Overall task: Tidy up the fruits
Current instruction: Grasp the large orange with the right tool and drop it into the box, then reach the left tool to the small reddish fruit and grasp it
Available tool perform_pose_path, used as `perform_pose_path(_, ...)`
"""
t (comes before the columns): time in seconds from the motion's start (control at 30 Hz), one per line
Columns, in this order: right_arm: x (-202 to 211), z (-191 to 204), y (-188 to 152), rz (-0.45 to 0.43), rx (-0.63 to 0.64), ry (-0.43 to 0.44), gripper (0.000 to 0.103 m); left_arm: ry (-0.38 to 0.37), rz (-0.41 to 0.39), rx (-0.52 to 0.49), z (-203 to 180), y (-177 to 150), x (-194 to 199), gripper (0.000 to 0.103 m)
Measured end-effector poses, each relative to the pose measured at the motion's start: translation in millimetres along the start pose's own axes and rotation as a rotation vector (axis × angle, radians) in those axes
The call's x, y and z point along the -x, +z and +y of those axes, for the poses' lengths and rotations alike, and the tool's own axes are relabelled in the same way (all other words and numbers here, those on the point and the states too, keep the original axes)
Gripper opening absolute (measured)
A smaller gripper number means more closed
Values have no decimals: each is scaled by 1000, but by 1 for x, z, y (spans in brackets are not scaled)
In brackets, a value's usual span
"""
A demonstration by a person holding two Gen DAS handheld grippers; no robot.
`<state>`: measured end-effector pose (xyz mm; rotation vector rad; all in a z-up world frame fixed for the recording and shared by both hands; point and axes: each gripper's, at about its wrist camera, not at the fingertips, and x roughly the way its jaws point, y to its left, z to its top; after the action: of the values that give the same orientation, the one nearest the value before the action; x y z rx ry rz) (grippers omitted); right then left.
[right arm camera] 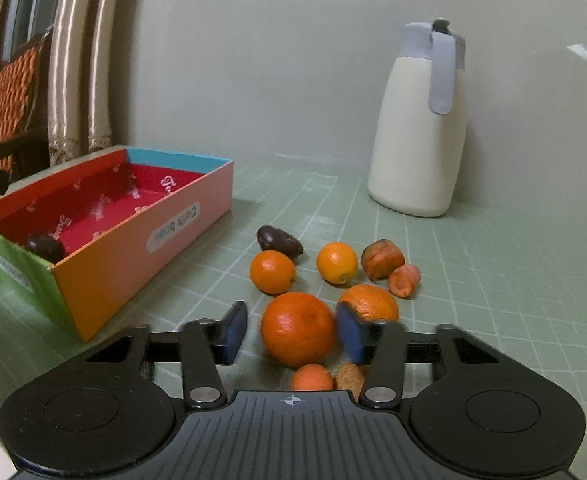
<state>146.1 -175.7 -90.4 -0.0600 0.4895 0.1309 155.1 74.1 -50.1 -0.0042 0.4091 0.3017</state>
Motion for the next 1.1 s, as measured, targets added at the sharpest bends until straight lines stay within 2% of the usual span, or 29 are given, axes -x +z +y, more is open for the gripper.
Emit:
perform_pose_path(0.13, 2, -2, 0, -15, -35, 23, 40, 14, 13, 34, 9, 1, -2, 92)
perform_pose_path(0.2, 9, -6, 4, -54, -89, 83, 40, 26, 8, 57, 15, 2, -1, 92)
perform_pose_path(0.33, 30, 5, 20, -182, -110, 192, 40, 67, 8, 102, 28, 4, -2, 93)
perform_pose_path(0.4, 33, 16, 30, -213, -112, 258, 40, 86, 13, 118, 34, 3, -3, 93)
perform_pose_path(0.5, 26, 42, 42, -209, -70, 331, 40, 99, 27, 141, 42, 4, -6, 93)
perform_pose_path(0.6, 13, 67, 44, -172, -14, 369, 40, 106, 36, 156, 49, 4, -6, 93)
perform_pose_path(0.7, 6, 83, 41, -142, 41, 377, 42, 107, 36, 166, 54, 5, -5, 93)
perform_pose_path(0.8, 13, 89, 38, -178, 50, 371, 66, 104, 35, 176, 57, 6, -4, 93)
perform_pose_path(0.83, 15, 88, 38, -193, 43, 364, 69, 101, 36, 179, 57, 6, -4, 93)
perform_pose_path(1.0, 29, 63, 40, -224, -7, 306, 69, 79, 21, 155, 49, 7, -2, 93)
perform_pose_path(1.07, 34, 43, 37, -237, -39, 248, 72, 48, -6, 122, 39, 8, 4, 93)
perform_pose_path(1.1, 37, 33, 35, -246, -55, 208, 78, 28, -19, 106, 34, 8, 6, 93)
